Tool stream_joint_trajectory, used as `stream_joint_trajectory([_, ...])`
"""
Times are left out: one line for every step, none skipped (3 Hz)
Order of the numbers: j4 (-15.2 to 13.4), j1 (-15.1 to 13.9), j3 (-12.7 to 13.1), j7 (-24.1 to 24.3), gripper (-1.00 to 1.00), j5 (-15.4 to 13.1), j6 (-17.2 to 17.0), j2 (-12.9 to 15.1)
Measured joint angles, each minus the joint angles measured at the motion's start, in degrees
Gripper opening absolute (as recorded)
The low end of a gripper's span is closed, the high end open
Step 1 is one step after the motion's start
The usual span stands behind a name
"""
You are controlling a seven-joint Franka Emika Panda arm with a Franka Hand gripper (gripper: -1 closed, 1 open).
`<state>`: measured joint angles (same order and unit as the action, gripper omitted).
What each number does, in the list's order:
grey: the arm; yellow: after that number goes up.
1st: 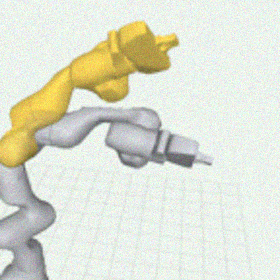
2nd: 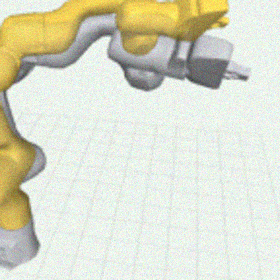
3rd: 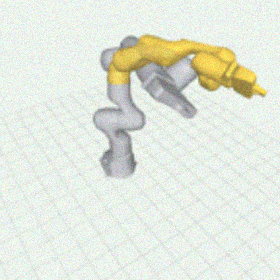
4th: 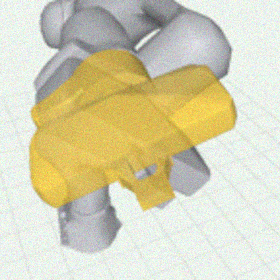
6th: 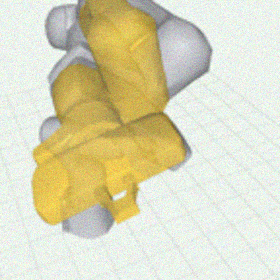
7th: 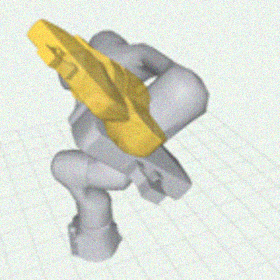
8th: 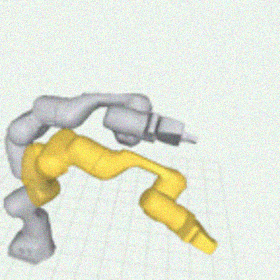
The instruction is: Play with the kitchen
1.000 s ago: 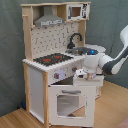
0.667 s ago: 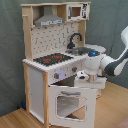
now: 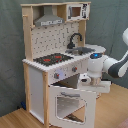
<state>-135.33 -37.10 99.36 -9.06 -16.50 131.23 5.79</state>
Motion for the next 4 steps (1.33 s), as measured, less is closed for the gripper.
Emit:
stream_joint_trajectory([1.5,0.3,3.1,4.4,-1.00,0.7,-1.1,-0.2])
stream_joint_trajectory([1.8,0.3,3.1,6.0,-1.00,0.7,-3.0,-0.2])
stream_joint_trajectory([1.8,0.3,3.1,6.2,1.00,0.7,-3.1,-0.2])
stream_joint_trajectory([2.2,0.3,3.1,8.6,1.00,0.7,-5.0,-0.2])
